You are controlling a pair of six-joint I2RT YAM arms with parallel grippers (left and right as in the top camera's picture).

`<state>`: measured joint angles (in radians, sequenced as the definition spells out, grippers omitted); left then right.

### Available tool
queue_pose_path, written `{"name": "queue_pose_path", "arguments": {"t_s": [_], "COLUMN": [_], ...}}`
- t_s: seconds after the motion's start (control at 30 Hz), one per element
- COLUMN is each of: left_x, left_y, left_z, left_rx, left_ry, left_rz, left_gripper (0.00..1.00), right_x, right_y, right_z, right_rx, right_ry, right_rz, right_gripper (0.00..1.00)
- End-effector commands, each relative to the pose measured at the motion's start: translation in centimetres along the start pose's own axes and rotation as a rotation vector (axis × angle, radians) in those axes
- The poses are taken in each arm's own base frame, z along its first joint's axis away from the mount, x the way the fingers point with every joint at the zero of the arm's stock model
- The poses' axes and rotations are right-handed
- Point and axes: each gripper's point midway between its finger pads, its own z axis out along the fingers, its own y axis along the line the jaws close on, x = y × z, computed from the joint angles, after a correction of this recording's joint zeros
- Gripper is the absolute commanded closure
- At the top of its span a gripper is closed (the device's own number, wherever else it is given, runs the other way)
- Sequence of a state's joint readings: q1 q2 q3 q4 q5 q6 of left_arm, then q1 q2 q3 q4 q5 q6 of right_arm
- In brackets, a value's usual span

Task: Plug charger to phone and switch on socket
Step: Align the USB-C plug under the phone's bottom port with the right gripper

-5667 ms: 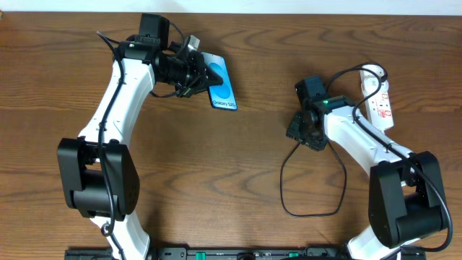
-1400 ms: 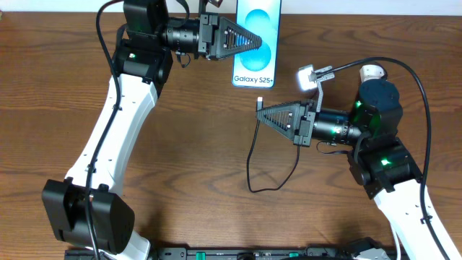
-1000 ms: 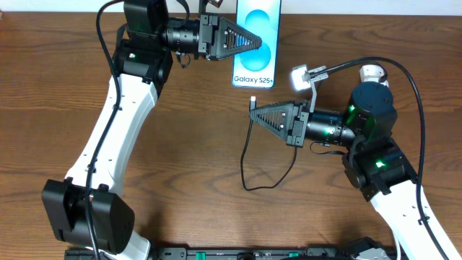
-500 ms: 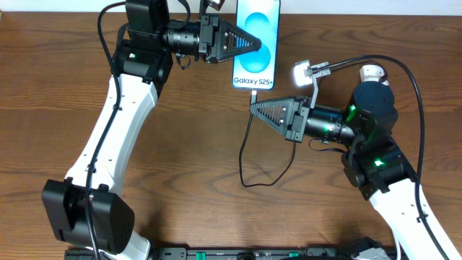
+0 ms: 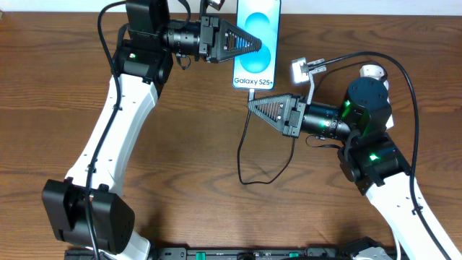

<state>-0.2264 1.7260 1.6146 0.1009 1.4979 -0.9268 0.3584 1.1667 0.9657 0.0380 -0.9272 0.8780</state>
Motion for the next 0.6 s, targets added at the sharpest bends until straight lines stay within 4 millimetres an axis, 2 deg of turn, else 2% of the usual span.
{"name": "queue_pose_path", "arguments": {"t_s": [0.0, 0.57], "left_x": [-0.38, -0.35], "left_y": [-0.89, -0.91], "left_z": [-0.03, -0.18], "left_rx": [-0.002, -0.001], "left_ry": [-0.011, -0.008], "left_rz": [0.068, 0.074], "left_gripper": [0.93, 0.93], "right_x": [0.36, 0.27], "right_y": [0.56, 0.44], "right_z": [0.03, -0.05], "right_rx": [-0.019, -0.016], "right_ry": [0.019, 0.016], "right_rz": [0.004, 0.005], "right_gripper": [0.99, 0.99]}}
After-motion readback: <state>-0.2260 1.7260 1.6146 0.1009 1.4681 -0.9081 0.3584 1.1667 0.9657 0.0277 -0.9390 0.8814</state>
